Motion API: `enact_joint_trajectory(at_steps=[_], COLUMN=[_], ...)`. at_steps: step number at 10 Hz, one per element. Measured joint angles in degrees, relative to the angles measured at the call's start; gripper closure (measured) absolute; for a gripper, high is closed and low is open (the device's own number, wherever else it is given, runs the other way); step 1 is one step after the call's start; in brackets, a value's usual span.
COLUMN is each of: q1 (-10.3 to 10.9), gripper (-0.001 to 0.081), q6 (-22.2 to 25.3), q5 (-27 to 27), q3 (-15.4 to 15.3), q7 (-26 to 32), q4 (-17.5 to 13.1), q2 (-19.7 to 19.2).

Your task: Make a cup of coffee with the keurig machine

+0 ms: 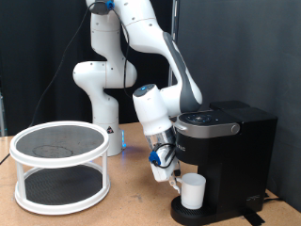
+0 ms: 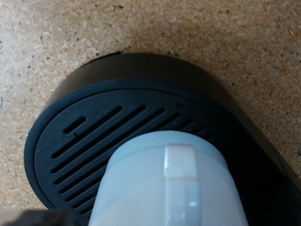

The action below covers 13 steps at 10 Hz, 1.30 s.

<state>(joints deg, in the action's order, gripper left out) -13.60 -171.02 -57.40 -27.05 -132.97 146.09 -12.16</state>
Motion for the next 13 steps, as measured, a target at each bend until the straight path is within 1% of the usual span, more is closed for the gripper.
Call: enact_joint_trajectory(at_steps=[1, 2, 3, 4, 5, 6, 9, 11, 12, 13], q1=[-0.2, -0.6, -1.3, -2.1, -2.7, -3.4, -6.0, -7.2, -7.2, -7.1], gripper=[0.0406, 0.0269, 0.0122, 0.0122, 0.0081, 0.0074, 0.0072, 0.0072, 0.0072, 0.0072], q6=[0.6, 1.9, 3.6, 5.2, 6.7, 9.4, 20.5, 25.0, 24.9, 26.8], q5=[0.0, -0.7, -2.6, -4.5, -5.7, -5.2, 0.2, 2.2, 2.2, 2.1], q3=[0.0, 0.0, 0.0, 0.0, 0.1, 0.5, 2.9, 4.3, 4.2, 4.3], q7=[0.1, 1.3, 4.3, 7.0, 8.9, 8.9, 8.5, 8.7, 8.7, 10.0], q4=[0.2, 0.6, 1.4, 2.3, 3.3, 4.2, 6.6, 8.7, 8.7, 8.8], q2=[0.3, 1.3, 3.1, 5.1, 7.3, 9.5, 16.8, 21.6, 21.4, 21.6])
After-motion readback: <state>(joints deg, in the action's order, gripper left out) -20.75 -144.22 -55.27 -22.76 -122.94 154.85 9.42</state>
